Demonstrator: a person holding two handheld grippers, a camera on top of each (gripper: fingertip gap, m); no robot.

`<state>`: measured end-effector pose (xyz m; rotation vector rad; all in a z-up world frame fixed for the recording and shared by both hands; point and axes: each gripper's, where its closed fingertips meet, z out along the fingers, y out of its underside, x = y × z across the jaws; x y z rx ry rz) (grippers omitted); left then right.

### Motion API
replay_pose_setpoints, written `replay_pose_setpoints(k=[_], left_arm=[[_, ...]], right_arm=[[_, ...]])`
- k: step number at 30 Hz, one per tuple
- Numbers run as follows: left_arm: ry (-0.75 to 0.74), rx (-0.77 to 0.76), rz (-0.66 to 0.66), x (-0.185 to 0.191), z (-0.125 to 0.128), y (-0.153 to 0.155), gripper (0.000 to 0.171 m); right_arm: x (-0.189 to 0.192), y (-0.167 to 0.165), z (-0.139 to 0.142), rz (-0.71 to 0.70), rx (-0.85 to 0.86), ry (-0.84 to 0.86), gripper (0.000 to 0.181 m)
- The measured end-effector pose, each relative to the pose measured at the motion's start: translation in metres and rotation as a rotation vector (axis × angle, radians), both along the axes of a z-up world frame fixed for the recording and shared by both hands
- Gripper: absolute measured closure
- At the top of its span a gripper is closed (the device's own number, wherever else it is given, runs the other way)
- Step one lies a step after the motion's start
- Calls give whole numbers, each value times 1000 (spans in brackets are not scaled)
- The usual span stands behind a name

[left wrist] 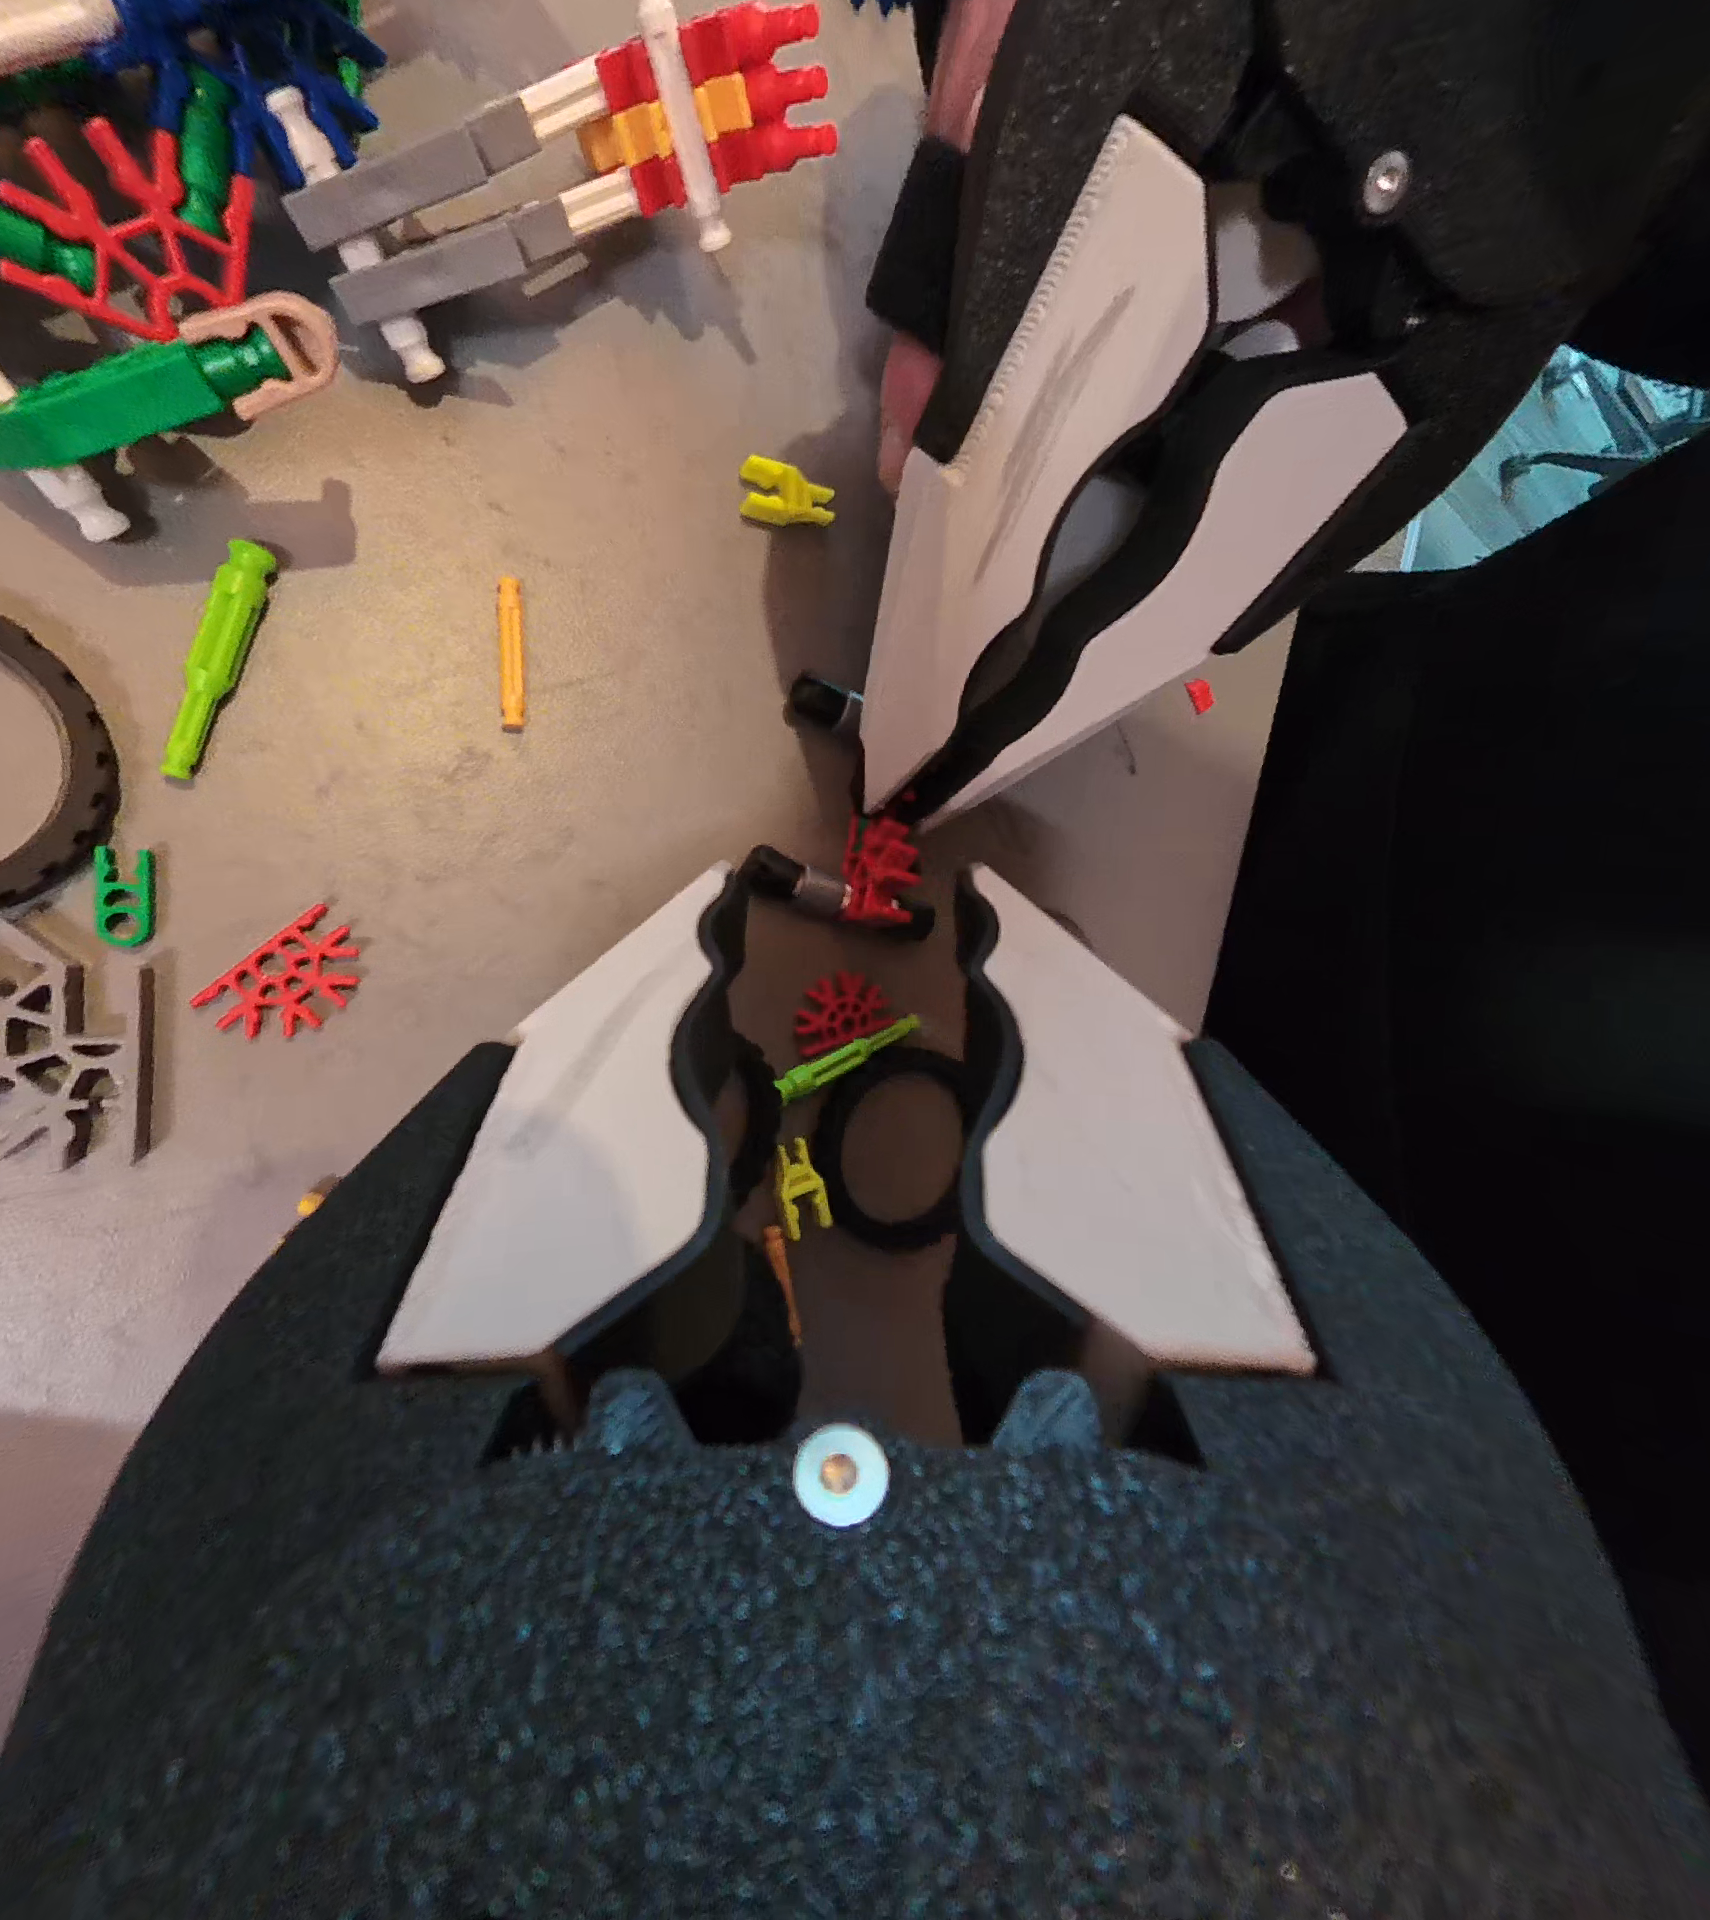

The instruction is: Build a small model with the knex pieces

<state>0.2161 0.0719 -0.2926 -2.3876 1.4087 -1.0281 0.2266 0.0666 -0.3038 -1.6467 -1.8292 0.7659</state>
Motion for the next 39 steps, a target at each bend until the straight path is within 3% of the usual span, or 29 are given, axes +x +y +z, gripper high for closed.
replay_pose_setpoints(k=[4,10,18,29,34,39], left_arm=[[18,43,-46,0,-3,-8,125],[90,227,-121,-2,-13,-6,116],[134,389,-187,0,-19,-1,130],[113,413,-217,1,-19,-4,131],[100,418,-222,3,-19,-6,131],[96,422,-231,5,-19,-8,132]], right_arm=[[0,0,0,-4,0,0,175],[0,0,-1,-12,-4,0,175],[-1,-1,-1,-18,-6,1,175],[-2,-1,-7,-33,-2,-16,174],[-4,3,-6,-72,-37,-15,157],[-7,1,-6,-70,-91,-22,155]])
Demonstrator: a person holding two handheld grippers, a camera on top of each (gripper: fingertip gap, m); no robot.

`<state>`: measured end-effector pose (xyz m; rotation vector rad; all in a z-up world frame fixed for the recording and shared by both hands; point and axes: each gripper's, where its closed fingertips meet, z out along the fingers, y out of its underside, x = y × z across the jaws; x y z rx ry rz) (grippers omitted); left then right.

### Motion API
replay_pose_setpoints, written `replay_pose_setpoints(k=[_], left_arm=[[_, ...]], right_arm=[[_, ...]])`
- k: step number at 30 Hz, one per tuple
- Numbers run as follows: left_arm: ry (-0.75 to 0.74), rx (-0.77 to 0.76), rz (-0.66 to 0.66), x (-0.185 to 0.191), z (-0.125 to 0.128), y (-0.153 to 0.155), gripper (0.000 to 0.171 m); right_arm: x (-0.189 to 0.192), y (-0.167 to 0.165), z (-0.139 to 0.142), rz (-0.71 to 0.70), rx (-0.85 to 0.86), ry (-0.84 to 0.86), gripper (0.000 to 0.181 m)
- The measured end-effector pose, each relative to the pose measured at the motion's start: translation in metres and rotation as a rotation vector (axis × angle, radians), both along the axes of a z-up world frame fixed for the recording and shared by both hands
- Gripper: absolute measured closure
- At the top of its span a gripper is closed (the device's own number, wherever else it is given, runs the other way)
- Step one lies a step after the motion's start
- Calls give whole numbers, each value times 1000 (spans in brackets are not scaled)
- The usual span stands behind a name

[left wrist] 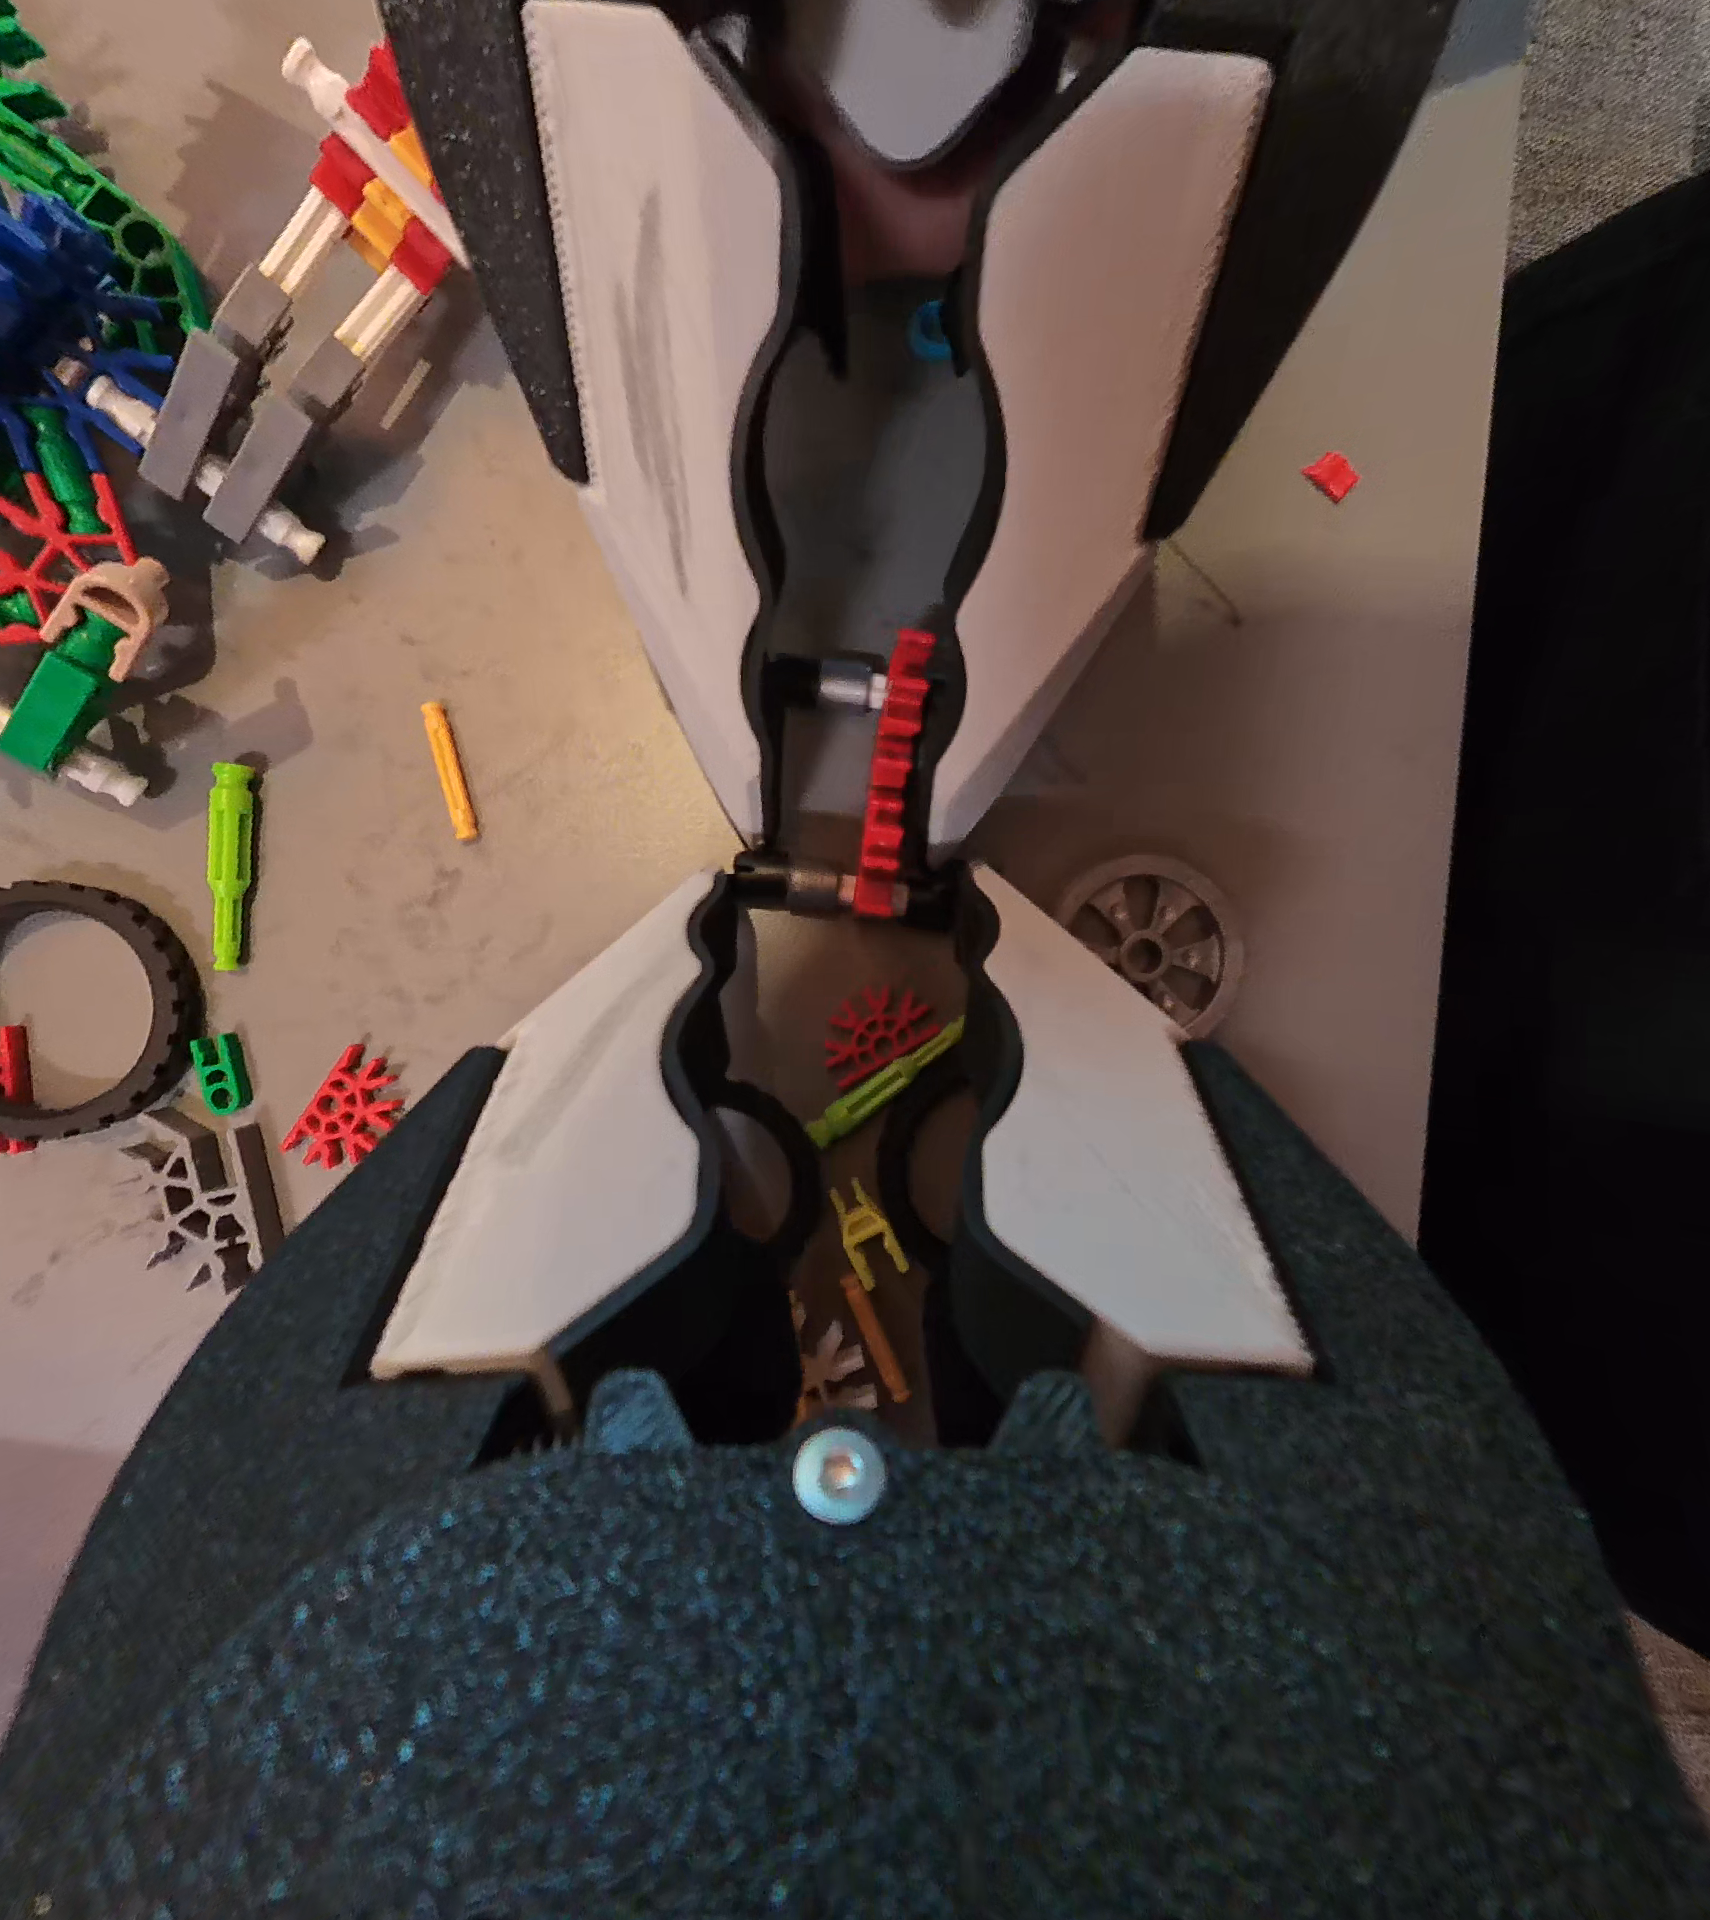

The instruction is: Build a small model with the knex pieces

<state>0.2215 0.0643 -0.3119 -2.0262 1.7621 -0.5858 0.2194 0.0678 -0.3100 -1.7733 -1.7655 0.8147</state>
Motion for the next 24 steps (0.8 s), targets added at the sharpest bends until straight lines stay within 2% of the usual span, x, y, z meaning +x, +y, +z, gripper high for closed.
replay_pose_setpoints(k=[12,18,19,24], left_arm=[[-9,14,-7,1,0,0,132],[-11,7,-21,2,0,0,133],[-11,12,-16,2,0,2,139],[-10,20,-40,1,0,2,140]], right_arm=[[0,4,0,-37,14,8,149],[-2,4,0,-25,13,7,150],[-2,3,0,-21,11,8,150],[-2,3,0,-15,-3,12,156]])
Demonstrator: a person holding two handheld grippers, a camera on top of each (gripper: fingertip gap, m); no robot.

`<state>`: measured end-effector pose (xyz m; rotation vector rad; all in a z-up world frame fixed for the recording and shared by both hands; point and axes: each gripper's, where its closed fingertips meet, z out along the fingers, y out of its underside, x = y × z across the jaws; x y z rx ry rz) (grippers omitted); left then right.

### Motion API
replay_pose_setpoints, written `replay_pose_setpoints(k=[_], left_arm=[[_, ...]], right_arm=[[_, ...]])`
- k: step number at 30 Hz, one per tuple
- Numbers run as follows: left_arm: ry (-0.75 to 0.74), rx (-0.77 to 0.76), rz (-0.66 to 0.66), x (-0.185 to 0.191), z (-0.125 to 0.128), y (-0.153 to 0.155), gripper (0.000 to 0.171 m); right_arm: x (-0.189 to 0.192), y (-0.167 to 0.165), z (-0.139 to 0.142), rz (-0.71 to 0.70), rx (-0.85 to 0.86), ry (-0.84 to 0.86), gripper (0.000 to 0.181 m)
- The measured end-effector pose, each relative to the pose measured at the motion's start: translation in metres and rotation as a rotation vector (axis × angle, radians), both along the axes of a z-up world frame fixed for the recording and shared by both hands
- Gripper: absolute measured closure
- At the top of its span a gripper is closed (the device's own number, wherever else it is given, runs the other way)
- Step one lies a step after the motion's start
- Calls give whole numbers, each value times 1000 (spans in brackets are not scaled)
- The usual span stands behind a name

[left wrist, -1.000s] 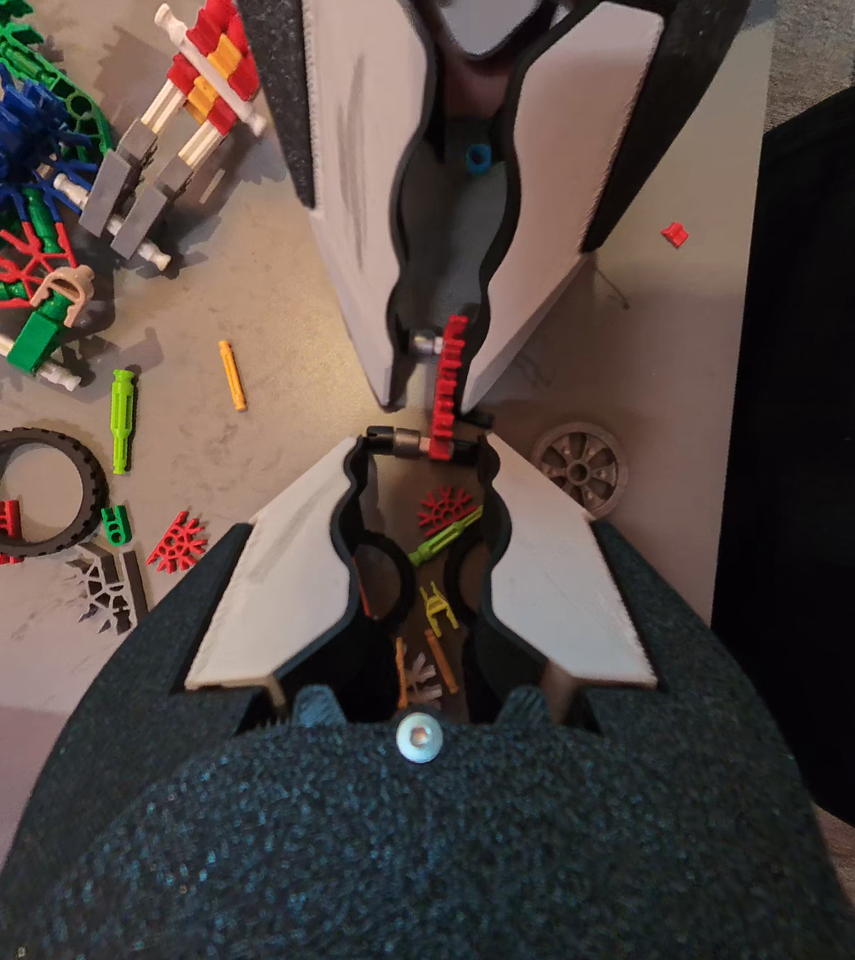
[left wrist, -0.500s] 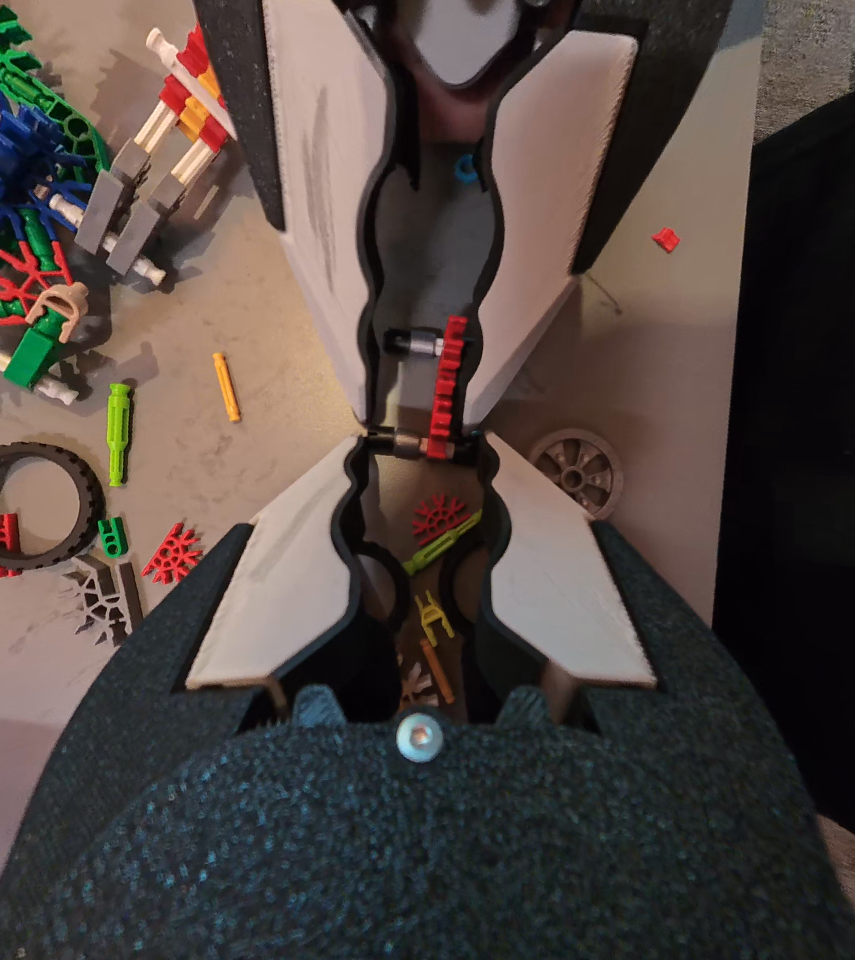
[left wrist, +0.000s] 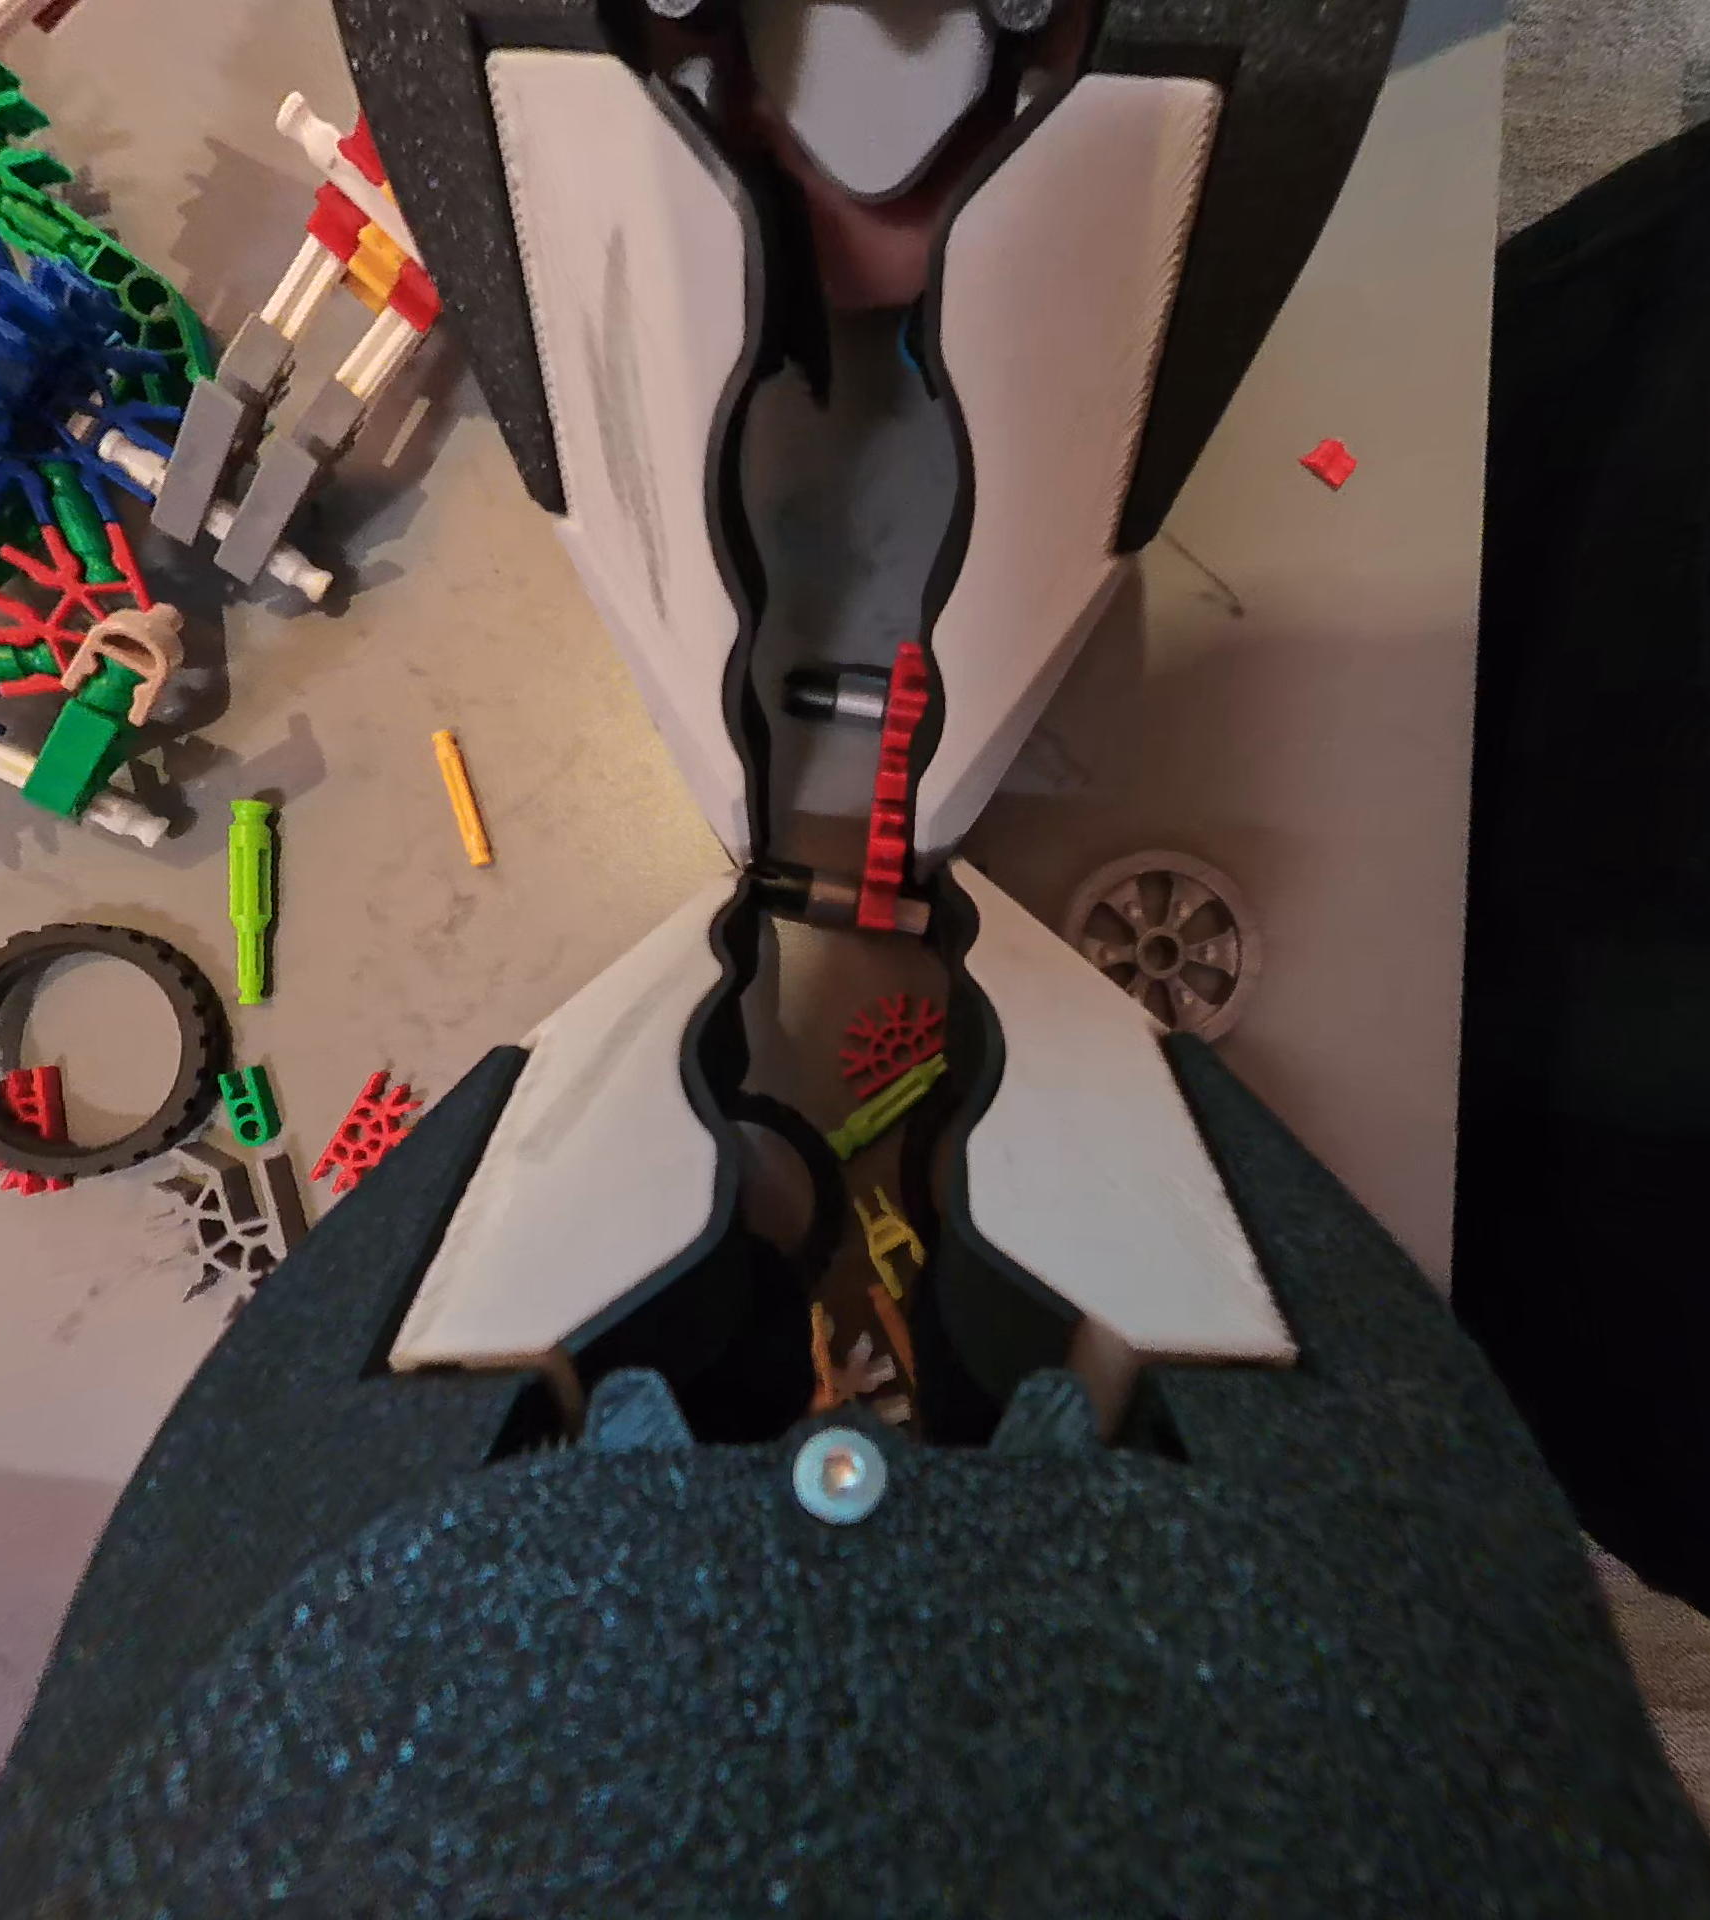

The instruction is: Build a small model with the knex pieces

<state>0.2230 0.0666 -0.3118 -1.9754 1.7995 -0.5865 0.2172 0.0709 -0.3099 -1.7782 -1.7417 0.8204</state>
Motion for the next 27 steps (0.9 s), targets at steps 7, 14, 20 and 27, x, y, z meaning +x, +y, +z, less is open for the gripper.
replay_pose_setpoints(k=[7,14,20,27], left_arm=[[-9,-29,22,0,0,0,139],[-10,-63,70,-9,5,1,127],[21,-58,59,-10,1,-5,127],[6,-57,58,-8,1,-6,138]], right_arm=[[0,1,0,-5,-15,2,155],[0,1,0,-8,-40,7,154],[0,1,0,-6,-33,5,154],[-1,3,0,-20,-43,3,153]])
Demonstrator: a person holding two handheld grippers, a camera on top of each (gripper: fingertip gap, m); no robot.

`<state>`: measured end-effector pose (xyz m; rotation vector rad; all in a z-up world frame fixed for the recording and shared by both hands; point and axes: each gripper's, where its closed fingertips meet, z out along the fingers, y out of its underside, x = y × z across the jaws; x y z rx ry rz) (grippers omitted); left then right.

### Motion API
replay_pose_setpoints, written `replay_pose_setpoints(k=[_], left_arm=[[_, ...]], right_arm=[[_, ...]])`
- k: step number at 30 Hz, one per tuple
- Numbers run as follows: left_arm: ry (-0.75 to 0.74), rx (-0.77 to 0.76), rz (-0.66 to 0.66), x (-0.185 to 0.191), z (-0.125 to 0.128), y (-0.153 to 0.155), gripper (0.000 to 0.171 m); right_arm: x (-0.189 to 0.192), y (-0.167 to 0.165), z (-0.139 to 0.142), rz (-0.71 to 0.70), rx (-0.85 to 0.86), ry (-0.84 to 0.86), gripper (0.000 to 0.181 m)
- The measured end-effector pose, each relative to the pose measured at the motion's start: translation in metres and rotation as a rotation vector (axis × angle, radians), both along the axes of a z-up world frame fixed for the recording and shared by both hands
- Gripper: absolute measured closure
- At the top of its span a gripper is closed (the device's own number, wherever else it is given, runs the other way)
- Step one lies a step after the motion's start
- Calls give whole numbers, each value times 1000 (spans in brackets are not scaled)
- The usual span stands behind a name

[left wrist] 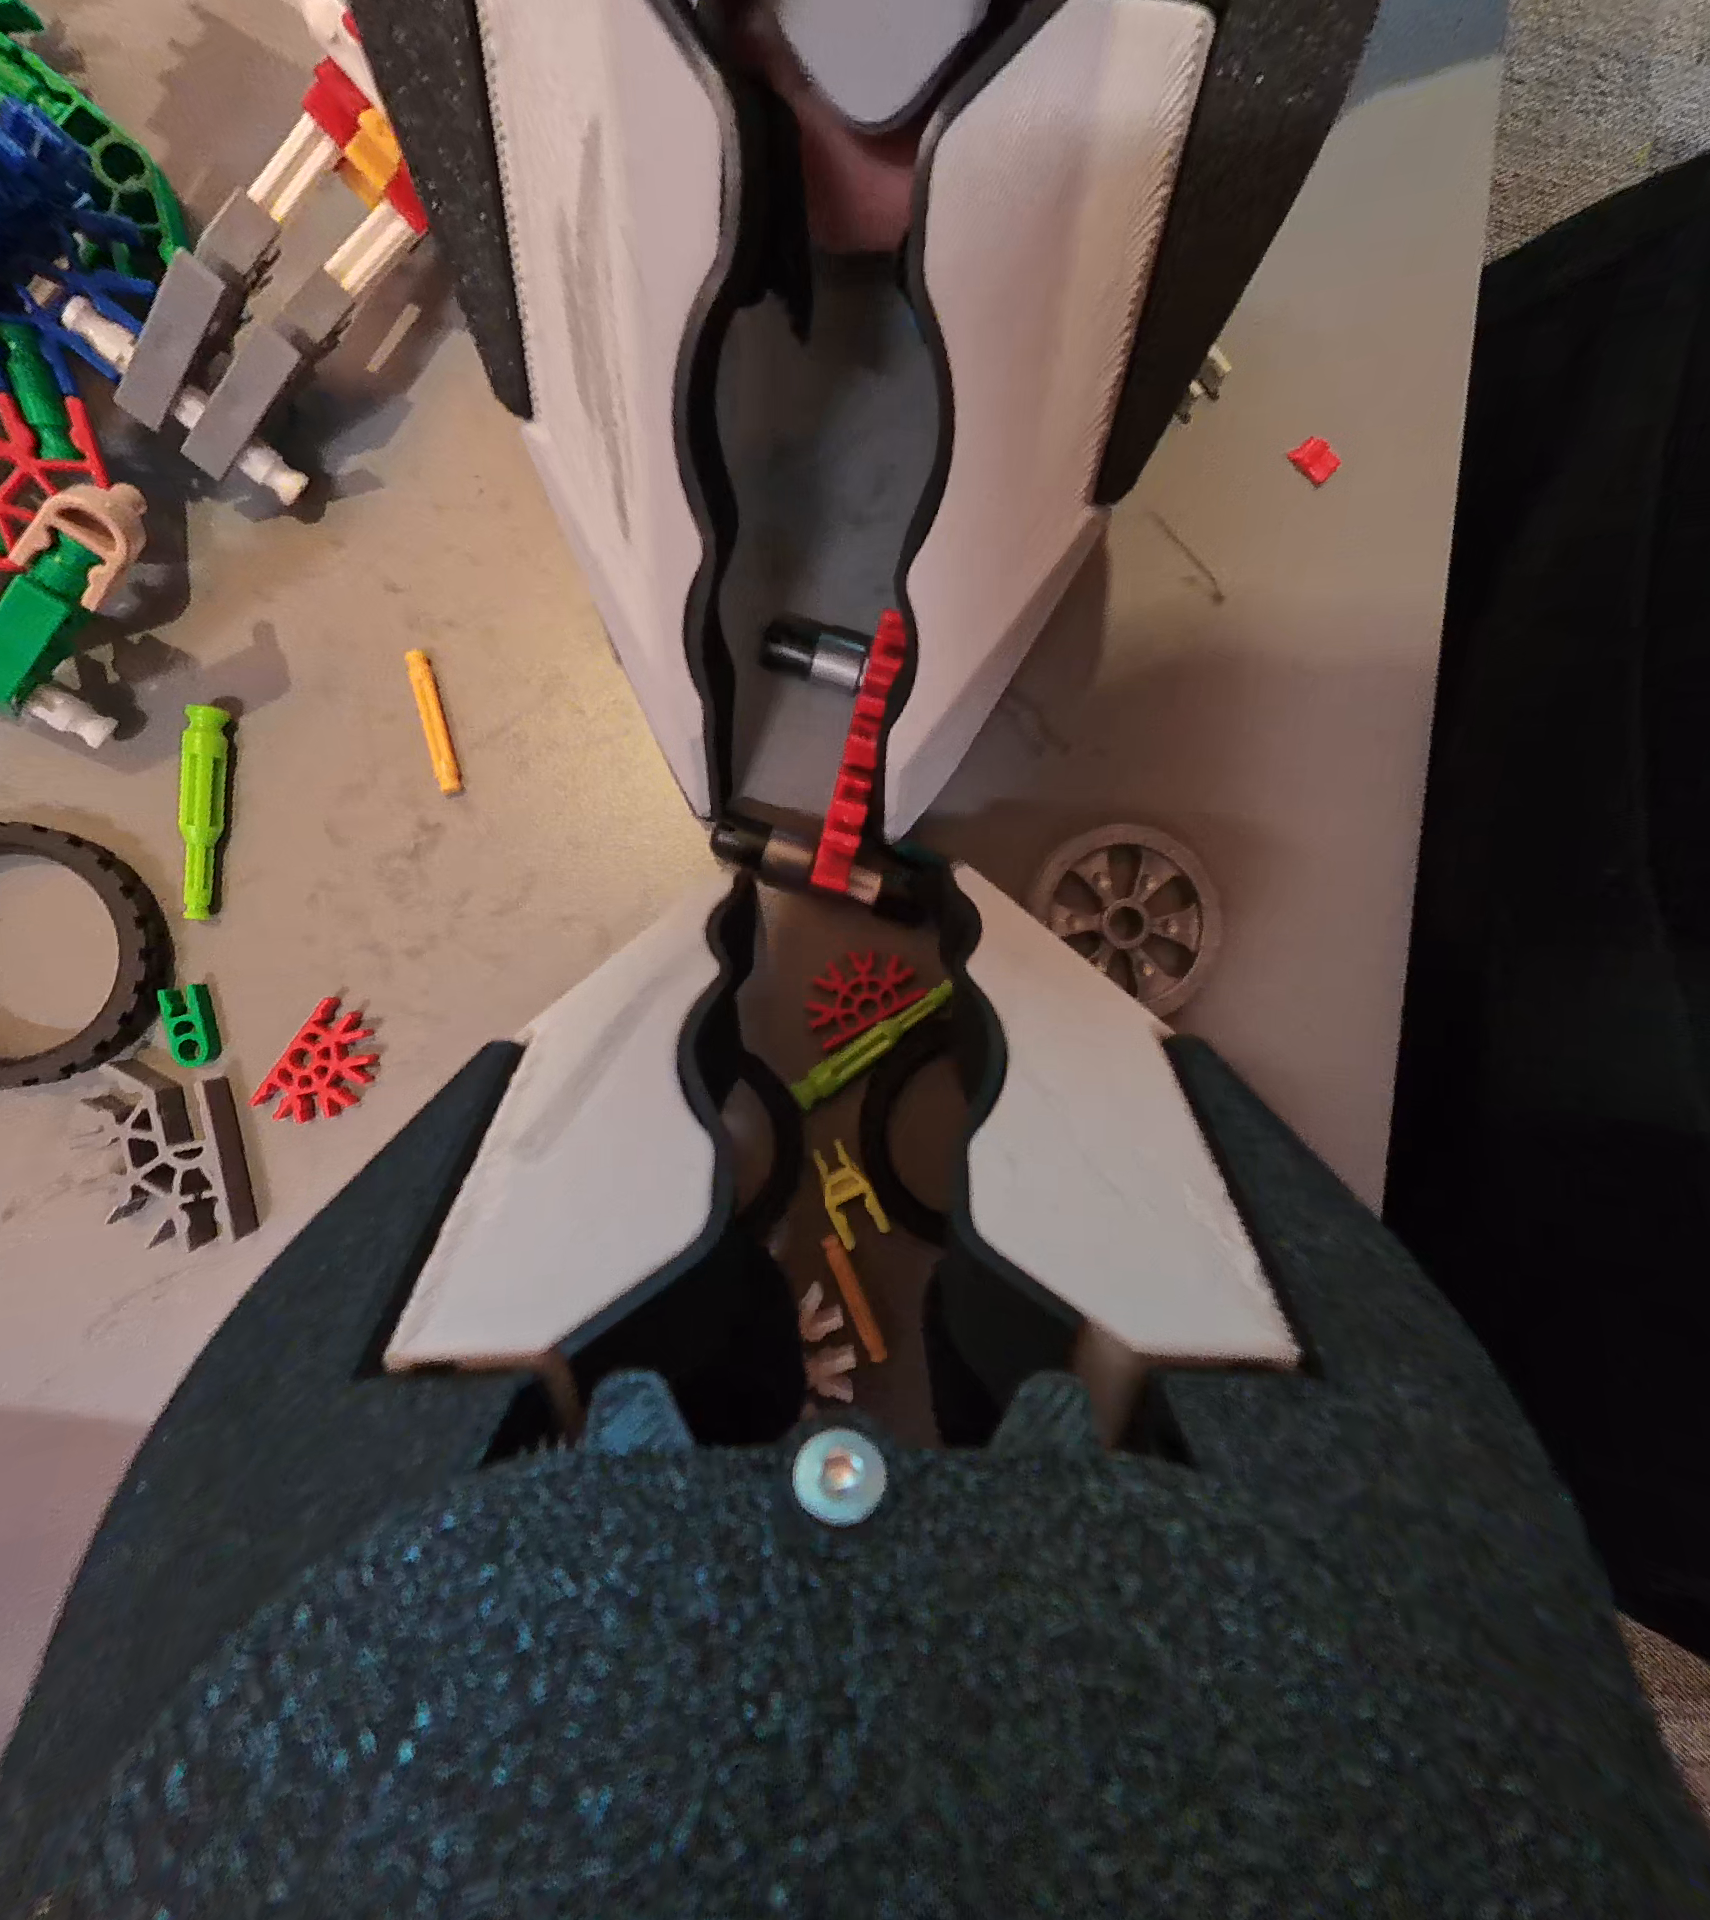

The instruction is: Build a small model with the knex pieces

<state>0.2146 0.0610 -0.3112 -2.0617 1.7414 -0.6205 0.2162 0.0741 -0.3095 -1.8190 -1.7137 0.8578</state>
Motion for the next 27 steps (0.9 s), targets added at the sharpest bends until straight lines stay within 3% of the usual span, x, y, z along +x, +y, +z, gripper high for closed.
replay_pose_setpoints(k=[9,17,27], left_arm=[[-12,6,-1,1,0,2,147],[6,-10,23,-4,2,0,139],[-5,-48,41,-5,2,-7,154]], right_arm=[[0,0,1,-3,-10,2,150],[0,0,1,-4,-17,5,151],[0,0,1,-3,-14,4,151]])
